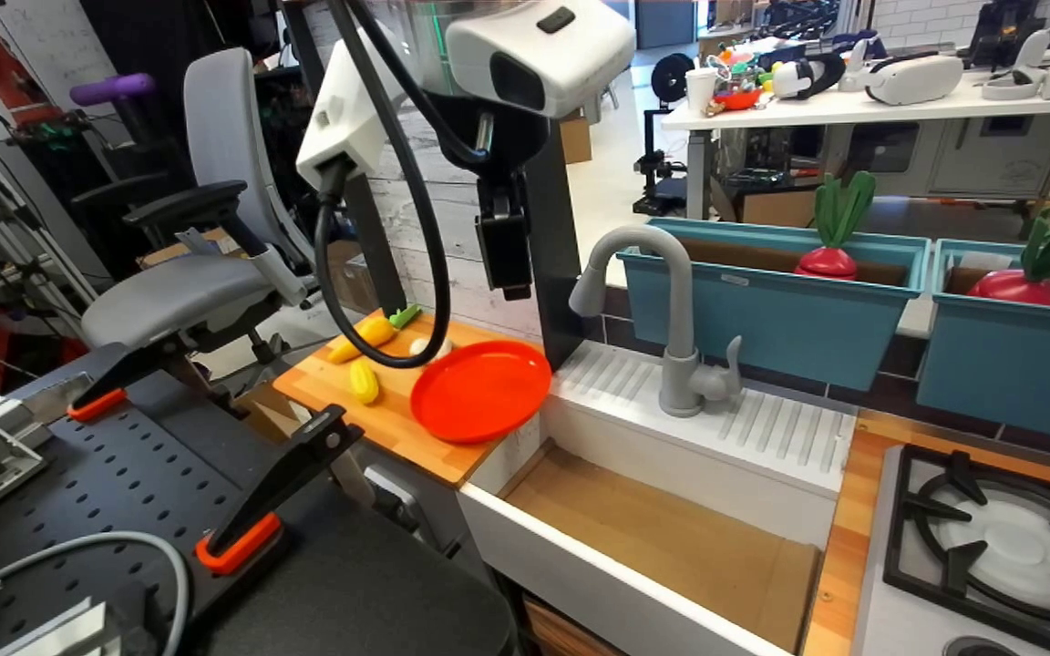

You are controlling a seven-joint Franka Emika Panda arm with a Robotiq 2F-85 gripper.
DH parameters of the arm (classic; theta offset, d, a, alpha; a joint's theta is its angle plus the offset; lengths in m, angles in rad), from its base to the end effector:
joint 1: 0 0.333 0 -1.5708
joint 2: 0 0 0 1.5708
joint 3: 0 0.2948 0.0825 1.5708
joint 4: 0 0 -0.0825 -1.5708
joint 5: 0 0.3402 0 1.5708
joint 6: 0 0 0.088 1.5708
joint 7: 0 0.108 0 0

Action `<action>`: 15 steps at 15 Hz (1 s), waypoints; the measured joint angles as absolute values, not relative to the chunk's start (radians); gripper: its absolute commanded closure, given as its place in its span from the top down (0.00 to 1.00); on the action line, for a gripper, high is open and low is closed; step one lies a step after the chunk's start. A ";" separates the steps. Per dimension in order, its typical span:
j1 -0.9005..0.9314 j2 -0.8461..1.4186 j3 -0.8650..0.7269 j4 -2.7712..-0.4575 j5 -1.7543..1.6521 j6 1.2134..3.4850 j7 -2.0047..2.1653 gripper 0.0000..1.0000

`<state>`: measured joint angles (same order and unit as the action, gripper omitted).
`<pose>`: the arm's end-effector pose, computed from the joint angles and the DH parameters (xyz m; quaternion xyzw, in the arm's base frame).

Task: Move the carrot plushie away from you, then turn the tap nozzle to the right, finally, put the doll on the orange plate

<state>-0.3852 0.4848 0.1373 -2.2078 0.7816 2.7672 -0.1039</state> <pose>0.4946 -0.1542 0.1786 -0.8877 0.4219 -0.0580 0.1749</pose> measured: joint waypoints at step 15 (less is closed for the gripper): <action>-0.256 0.644 0.031 -1.985 0.784 2.794 0.210 1.00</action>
<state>-0.2558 0.6441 0.0310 -1.9851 0.7837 2.7937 0.2099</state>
